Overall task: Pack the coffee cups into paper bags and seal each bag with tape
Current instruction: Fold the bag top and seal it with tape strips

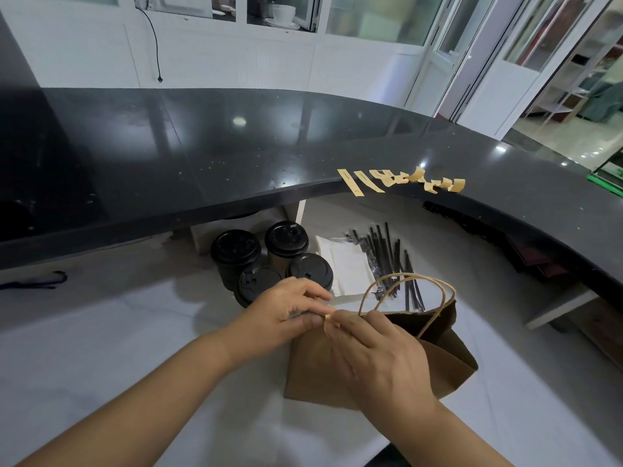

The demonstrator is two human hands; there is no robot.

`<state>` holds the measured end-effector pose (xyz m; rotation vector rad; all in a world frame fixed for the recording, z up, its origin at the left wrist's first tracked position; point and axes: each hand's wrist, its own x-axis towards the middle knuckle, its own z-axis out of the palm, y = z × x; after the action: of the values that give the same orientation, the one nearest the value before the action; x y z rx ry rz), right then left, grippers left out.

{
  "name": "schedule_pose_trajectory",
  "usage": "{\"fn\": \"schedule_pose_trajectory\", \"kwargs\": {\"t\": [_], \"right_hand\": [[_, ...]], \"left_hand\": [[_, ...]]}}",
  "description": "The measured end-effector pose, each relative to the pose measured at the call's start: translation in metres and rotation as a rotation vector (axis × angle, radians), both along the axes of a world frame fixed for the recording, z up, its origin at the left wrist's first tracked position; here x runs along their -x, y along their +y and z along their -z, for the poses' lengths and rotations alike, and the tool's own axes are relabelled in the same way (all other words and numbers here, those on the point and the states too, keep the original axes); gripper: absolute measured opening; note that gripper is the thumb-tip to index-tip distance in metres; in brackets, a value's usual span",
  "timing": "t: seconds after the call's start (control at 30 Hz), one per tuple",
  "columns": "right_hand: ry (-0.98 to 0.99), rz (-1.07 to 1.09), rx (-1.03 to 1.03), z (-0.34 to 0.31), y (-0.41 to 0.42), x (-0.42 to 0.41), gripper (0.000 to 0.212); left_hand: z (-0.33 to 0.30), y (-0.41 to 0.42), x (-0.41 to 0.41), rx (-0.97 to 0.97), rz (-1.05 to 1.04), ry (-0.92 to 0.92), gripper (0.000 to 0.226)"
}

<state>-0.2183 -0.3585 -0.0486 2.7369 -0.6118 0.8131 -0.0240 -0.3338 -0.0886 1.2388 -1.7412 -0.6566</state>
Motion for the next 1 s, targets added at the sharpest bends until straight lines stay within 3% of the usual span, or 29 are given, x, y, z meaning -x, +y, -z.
{"fn": "schedule_pose_trajectory", "kwargs": {"t": [0.17, 0.57, 0.87, 1.0], "right_hand": [[-0.045, -0.015, -0.02, 0.004, -0.001, 0.002, 0.017], [0.059, 0.008, 0.097, 0.012, -0.006, 0.007, 0.02], [0.117, 0.051, 0.017, 0.008, -0.005, 0.015, 0.026], [0.108, 0.029, -0.038, 0.002, 0.0, 0.02, 0.025]], "left_hand": [[0.002, -0.002, -0.003, -0.028, 0.033, -0.104, 0.052], [0.002, 0.001, 0.002, -0.076, 0.002, -0.035, 0.062], [-0.007, 0.004, 0.009, -0.077, -0.075, -0.045, 0.038], [-0.019, 0.003, 0.02, 0.016, -0.187, -0.079, 0.034]]}}
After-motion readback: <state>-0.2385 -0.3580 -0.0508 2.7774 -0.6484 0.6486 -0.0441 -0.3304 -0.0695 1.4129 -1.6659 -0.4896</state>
